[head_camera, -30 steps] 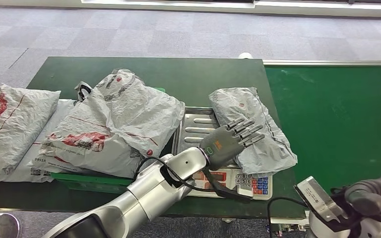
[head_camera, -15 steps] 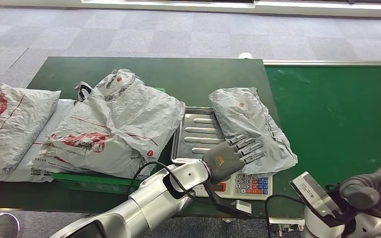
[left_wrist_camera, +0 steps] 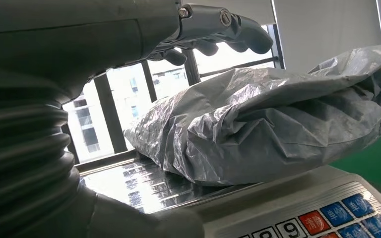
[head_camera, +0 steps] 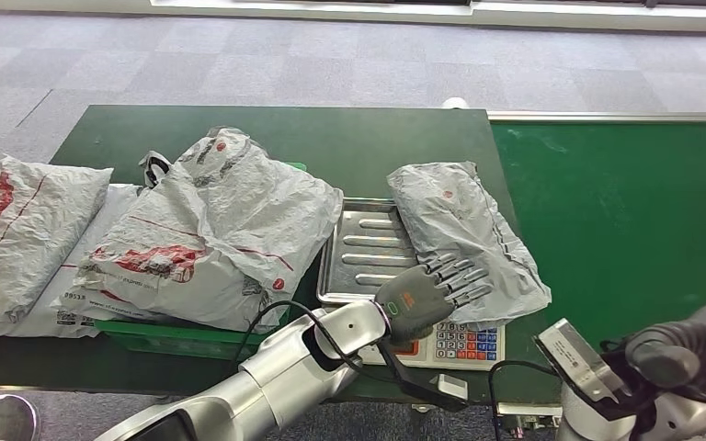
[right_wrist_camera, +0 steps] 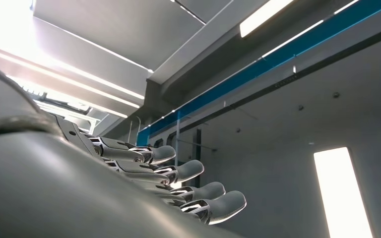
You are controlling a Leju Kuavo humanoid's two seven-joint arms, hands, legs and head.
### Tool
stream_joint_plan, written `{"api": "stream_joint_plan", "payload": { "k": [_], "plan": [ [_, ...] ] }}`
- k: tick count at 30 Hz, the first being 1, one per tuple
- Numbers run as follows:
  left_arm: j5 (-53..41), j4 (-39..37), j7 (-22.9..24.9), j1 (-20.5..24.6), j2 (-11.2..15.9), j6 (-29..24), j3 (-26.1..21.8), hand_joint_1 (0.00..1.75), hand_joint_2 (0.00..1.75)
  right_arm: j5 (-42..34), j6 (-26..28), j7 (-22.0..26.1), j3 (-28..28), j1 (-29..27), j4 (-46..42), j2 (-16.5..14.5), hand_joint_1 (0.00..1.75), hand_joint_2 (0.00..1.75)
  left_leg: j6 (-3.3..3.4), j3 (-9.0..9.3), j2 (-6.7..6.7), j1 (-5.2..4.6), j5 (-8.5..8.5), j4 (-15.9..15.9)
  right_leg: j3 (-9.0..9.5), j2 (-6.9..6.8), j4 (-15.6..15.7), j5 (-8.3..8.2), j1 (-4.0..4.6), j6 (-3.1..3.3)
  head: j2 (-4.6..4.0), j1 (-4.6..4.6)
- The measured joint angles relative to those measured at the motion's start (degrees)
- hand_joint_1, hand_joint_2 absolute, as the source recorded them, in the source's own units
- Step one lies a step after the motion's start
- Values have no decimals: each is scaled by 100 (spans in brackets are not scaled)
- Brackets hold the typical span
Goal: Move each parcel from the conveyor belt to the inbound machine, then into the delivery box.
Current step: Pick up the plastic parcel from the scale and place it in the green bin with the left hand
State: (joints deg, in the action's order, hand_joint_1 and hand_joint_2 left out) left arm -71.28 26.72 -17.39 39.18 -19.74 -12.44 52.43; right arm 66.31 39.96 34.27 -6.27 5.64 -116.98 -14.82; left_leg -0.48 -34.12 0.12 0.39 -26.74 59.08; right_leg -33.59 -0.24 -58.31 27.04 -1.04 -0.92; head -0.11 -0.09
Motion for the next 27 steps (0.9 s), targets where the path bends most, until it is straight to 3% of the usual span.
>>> {"api": "stream_joint_plan", "payload": {
  "k": [27],
  "plan": [
    [269,-143,-120,-10,-1,-245,1,175,175,-196,2,144,-4,15,46,0,0,0,0,0,0,0,0,0,-1,0,0,0,0,0,0,0]
  ]
}}
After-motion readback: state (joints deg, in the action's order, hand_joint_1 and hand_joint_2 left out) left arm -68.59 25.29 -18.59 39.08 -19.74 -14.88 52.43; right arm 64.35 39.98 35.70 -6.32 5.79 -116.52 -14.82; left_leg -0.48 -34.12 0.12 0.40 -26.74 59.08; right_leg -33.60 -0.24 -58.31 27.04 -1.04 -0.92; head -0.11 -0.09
